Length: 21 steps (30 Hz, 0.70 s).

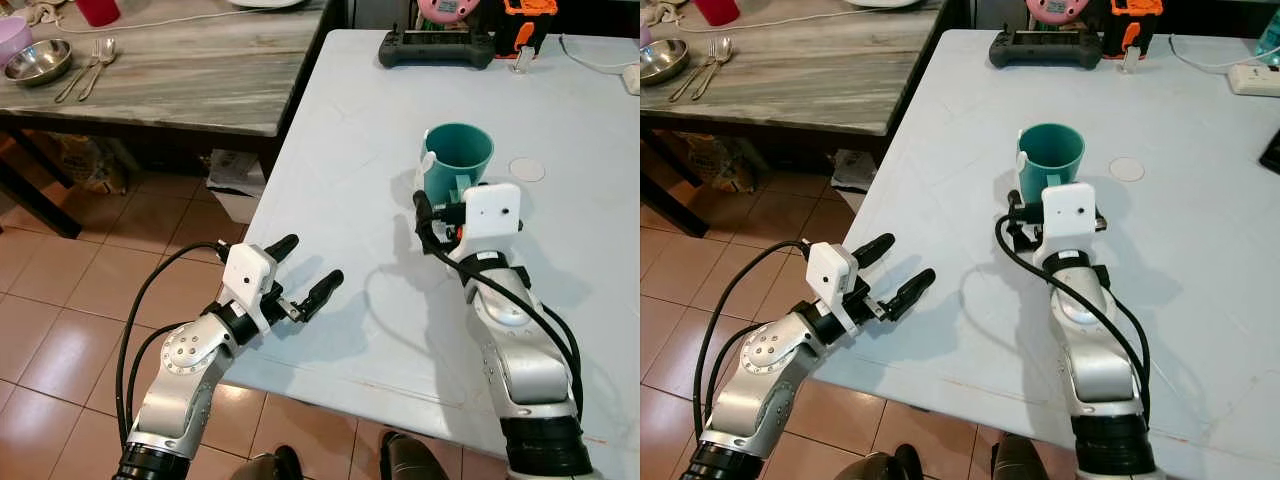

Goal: Setting the table

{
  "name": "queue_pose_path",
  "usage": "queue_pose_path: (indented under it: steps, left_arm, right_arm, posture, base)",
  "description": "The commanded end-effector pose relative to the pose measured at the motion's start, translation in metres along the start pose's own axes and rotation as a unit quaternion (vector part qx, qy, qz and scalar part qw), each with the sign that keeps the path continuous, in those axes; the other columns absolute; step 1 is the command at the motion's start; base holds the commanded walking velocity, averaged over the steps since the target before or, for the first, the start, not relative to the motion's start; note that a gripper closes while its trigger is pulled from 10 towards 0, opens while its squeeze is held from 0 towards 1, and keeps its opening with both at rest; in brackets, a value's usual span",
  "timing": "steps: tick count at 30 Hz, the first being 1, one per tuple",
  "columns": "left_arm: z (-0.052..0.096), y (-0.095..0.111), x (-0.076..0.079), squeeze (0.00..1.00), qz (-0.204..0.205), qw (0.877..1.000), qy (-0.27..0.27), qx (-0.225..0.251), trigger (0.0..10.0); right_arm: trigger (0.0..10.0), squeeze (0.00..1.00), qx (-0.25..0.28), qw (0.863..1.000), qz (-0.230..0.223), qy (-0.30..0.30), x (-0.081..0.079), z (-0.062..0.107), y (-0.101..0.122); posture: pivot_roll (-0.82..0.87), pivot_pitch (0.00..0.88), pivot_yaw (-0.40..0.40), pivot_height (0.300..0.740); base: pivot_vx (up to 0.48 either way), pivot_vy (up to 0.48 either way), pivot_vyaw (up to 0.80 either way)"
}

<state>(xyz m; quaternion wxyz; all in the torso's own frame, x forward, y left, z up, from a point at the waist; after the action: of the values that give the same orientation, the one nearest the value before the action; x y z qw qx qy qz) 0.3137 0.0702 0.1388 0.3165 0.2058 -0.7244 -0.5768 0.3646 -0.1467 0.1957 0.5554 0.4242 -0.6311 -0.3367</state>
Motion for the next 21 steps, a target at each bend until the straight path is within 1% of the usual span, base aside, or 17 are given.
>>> queue_pose_path:
  steps: [1,2,3,4,5,10,13,15,21]
  left_arm:
    - [0.004,0.001,0.002,0.0,-0.003,1.0,-0.006,-0.003,10.0]
    - [0.004,0.001,0.002,0.0,-0.002,1.0,-0.005,-0.003,10.0]
    - [0.004,0.001,0.002,0.0,-0.002,1.0,-0.004,-0.003,10.0]
    - [0.004,0.001,0.002,0.0,-0.002,1.0,-0.004,-0.003,10.0]
    - [0.004,0.001,0.002,0.0,-0.001,1.0,-0.003,-0.003,10.0]
    - [0.003,0.003,0.005,0.0,0.007,1.0,-0.009,0.006,10.0]
    - [0.002,0.006,0.009,0.0,0.007,1.0,-0.021,0.018,10.0]
    - [0.001,0.009,0.011,0.0,0.016,0.999,-0.021,0.025,10.0]
    - [-0.001,0.009,0.012,0.0,0.018,0.999,-0.02,0.026,10.0]
  right_arm:
    - [9.8,0.0,-0.001,1.0,-0.002,-0.001,-0.001,0.0,-0.001]
    - [7.7,0.0,0.0,1.0,-0.002,-0.002,-0.001,-0.001,-0.001]
    - [2.3,0.0,0.003,1.0,0.0,-0.002,-0.001,-0.001,0.0]
    - [2.3,0.0,0.003,1.0,0.0,-0.002,-0.001,-0.001,0.0]
    - [0.0,0.0,0.006,1.0,0.002,-0.004,0.0,-0.001,0.001]
    - [0.0,0.0,0.007,1.0,0.003,-0.003,-0.001,-0.001,0.001]
    - [0.0,0.0,0.008,1.0,0.005,-0.005,-0.001,-0.001,0.002]
    - [0.0,0.0,0.01,1.0,0.008,-0.008,0.001,0.0,0.002]
    - [0.0,0.0,0.012,1.0,0.012,-0.014,0.004,0.0,0.003]
  posture:
    - [-0.3,0.25,0.117,0.74]
    - [-0.3,0.25,0.117,0.74]
    - [-0.3,0.256,0.119,0.74]
    - [-0.3,0.256,0.119,0.74]
    - [-0.3,0.256,0.119,0.74]
    - [-0.3,0.258,0.119,0.74]
    - [-0.3,0.257,0.119,0.74]
    - [-0.3,0.257,0.12,0.74]
    - [-0.3,0.256,0.122,0.74]
  base:
    - [0.0,0.0,0.0]
    - [0.0,0.0,0.0]
    - [0.0,0.0,0.0]
    - [0.0,0.0,0.0]
    - [0.0,0.0,0.0]
    - [0.0,0.0,0.0]
    - [0.0,0.0,0.0]
    - [0.0,0.0,0.0]
    - [0.0,0.0,0.0]
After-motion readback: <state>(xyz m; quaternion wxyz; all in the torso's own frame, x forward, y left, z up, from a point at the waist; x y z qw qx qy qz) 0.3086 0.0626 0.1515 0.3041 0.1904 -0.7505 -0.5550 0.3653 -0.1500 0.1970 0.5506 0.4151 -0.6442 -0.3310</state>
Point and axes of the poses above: a point about 5 cm out from each wrist's last joint towards the gripper, its own z axis pointing back from the gripper into the wrist, its own y axis along the axis of the wrist's last joint, x = y × z, the point moved 5 cm from there along -z, pointing out of the wrist towards the gripper, and after that the axes turned 15 degrees about z, right-handed, at the moved point
